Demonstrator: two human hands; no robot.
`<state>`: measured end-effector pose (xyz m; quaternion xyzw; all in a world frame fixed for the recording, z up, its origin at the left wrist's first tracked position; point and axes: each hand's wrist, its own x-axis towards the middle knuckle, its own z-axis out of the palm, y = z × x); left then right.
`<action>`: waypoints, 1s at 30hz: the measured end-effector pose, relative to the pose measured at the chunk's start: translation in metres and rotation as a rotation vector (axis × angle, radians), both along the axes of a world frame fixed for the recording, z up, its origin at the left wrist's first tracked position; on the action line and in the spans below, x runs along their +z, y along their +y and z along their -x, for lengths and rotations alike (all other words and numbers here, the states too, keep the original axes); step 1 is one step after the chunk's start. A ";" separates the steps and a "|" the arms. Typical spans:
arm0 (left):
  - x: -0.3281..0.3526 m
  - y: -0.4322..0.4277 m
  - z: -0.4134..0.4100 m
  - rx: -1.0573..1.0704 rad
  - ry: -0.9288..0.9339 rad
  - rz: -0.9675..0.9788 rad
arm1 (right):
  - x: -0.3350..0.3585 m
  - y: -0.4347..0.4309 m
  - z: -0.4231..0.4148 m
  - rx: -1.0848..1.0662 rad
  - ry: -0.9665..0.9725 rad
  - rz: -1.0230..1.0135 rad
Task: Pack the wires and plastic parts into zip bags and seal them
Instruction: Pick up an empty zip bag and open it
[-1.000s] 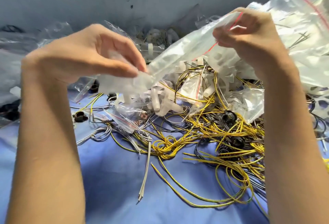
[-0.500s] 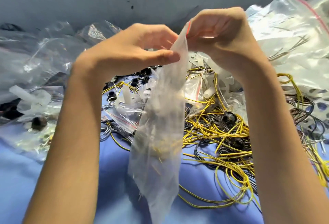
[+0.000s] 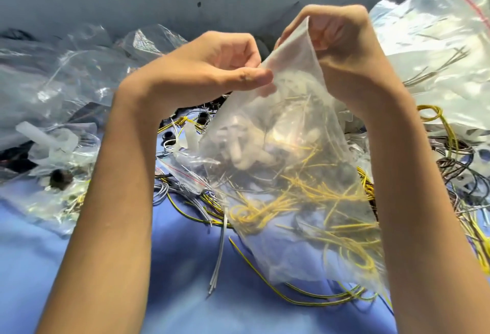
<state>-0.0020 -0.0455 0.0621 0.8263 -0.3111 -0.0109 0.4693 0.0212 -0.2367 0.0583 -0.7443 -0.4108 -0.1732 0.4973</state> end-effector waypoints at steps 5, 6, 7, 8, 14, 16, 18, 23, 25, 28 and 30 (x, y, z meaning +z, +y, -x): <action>0.001 0.001 -0.002 0.035 -0.047 0.050 | 0.001 -0.001 0.003 -0.029 0.019 0.012; 0.001 0.002 -0.003 0.049 -0.053 0.064 | 0.001 0.000 0.003 -0.033 0.024 0.009; 0.001 0.003 -0.003 0.062 -0.060 0.078 | 0.001 0.000 0.003 -0.039 0.026 0.006; 0.000 0.004 -0.004 0.078 -0.071 0.090 | 0.001 0.001 0.004 -0.044 0.028 0.009; 0.001 0.007 -0.007 0.083 -0.053 0.141 | -0.002 0.003 0.004 -0.063 0.051 0.006; 0.001 0.007 -0.006 0.049 -0.017 0.118 | -0.003 0.003 0.001 -0.061 0.048 0.022; 0.001 0.008 -0.002 0.010 -0.016 0.079 | -0.003 0.002 -0.001 -0.066 0.072 0.029; 0.006 0.014 0.004 -0.014 -0.057 0.127 | -0.002 0.004 0.004 -0.023 0.200 -0.030; 0.007 0.016 0.005 -0.015 -0.062 0.145 | -0.002 0.005 0.004 -0.012 0.239 -0.058; 0.009 0.021 0.005 0.043 -0.118 0.125 | -0.004 0.005 0.001 0.008 0.273 -0.111; 0.010 0.028 0.004 0.128 -0.178 0.087 | -0.005 0.006 -0.002 -0.002 0.271 -0.131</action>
